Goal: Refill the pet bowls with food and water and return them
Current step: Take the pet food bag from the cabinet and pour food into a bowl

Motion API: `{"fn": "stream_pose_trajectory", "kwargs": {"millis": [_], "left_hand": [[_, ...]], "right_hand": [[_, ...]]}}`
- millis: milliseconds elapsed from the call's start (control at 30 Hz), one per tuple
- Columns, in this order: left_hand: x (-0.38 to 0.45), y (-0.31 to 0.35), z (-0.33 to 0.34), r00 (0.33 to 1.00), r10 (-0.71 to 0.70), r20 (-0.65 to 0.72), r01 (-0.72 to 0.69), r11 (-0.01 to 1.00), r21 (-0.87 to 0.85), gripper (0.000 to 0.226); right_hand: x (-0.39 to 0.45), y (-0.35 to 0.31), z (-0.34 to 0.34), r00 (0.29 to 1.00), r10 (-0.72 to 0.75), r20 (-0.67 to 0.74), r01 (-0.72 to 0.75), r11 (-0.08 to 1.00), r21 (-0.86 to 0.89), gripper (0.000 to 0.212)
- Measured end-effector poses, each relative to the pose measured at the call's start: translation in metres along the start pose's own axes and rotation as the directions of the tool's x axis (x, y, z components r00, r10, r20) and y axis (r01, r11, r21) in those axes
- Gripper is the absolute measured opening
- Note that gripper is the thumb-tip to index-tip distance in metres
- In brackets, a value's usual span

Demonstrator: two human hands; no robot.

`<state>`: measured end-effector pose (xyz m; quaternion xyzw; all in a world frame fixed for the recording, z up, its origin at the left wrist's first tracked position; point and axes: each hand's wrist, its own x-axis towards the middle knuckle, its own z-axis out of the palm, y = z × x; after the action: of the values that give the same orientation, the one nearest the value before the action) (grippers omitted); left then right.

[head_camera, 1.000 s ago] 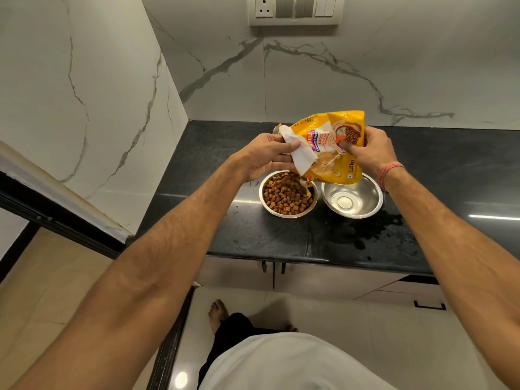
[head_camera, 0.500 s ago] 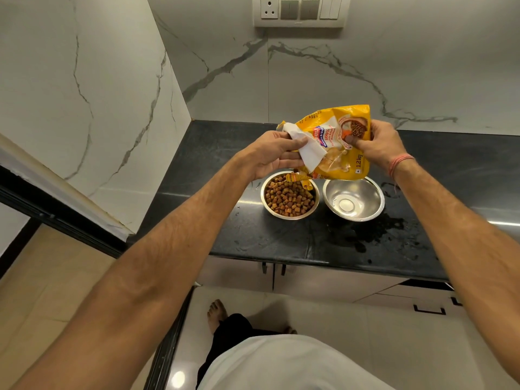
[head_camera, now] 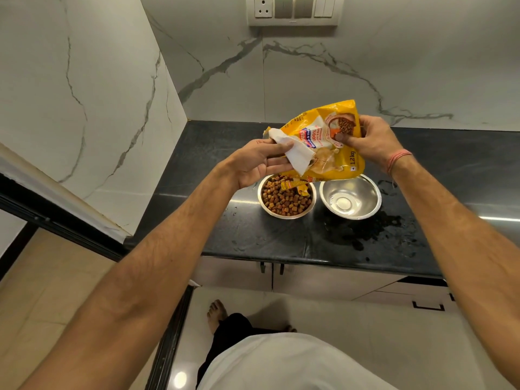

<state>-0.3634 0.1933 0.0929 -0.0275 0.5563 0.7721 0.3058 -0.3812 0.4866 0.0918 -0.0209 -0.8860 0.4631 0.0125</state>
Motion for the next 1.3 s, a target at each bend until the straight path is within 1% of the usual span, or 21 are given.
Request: {"fn": "stream_pose_trajectory", "kwargs": {"millis": [100, 267, 333, 533, 700, 900, 1067, 1200, 1300], "left_hand": [[-0.002, 0.000, -0.002, 1.000, -0.001, 0.005, 0.001, 1.000, -0.013, 0.032], [-0.002, -0.002, -0.006, 0.999, -0.007, -0.044, 0.011, 0.996, 0.086, 0.032], [-0.001, -0.004, -0.007, 0.998, -0.014, -0.056, 0.019, 0.995, 0.097, 0.031], [0.004, -0.004, 0.000, 0.999, -0.010, -0.052, 0.015, 0.995, 0.098, 0.041], [0.010, 0.005, 0.017, 1.000, -0.001, -0.015, 0.004, 0.990, 0.140, 0.029], [0.019, 0.012, 0.040, 1.000, -0.009, 0.007, 0.007, 0.982, 0.188, 0.036], [0.023, 0.016, 0.052, 0.999, -0.022, 0.034, 0.013, 0.967, 0.256, 0.037], [0.023, 0.017, 0.059, 0.998, -0.036, 0.051, 0.019, 0.955, 0.295, 0.037], [0.023, 0.017, 0.062, 0.998, -0.031, 0.061, 0.009, 0.944, 0.330, 0.029]], "right_hand": [[0.000, -0.003, 0.006, 1.000, -0.016, 0.012, 0.016, 1.000, -0.009, 0.043], [-0.002, -0.002, 0.010, 1.000, -0.020, -0.015, 0.020, 1.000, 0.002, 0.043], [-0.003, 0.000, 0.012, 0.999, -0.017, -0.027, 0.017, 1.000, 0.002, 0.043], [-0.008, 0.007, 0.012, 0.999, 0.016, -0.046, -0.016, 1.000, 0.005, 0.041], [-0.013, 0.018, 0.006, 0.992, 0.069, -0.102, -0.064, 0.997, 0.048, 0.042], [-0.023, 0.035, -0.002, 0.979, 0.131, -0.156, -0.102, 0.978, 0.182, 0.040], [-0.028, 0.059, 0.003, 0.963, 0.194, -0.187, -0.136, 0.949, 0.284, 0.041], [-0.034, 0.073, 0.007, 0.961, 0.221, -0.168, -0.131, 0.896, 0.425, 0.041], [-0.038, 0.080, 0.012, 0.957, 0.247, -0.155, -0.135, 0.846, 0.515, 0.042]]}}
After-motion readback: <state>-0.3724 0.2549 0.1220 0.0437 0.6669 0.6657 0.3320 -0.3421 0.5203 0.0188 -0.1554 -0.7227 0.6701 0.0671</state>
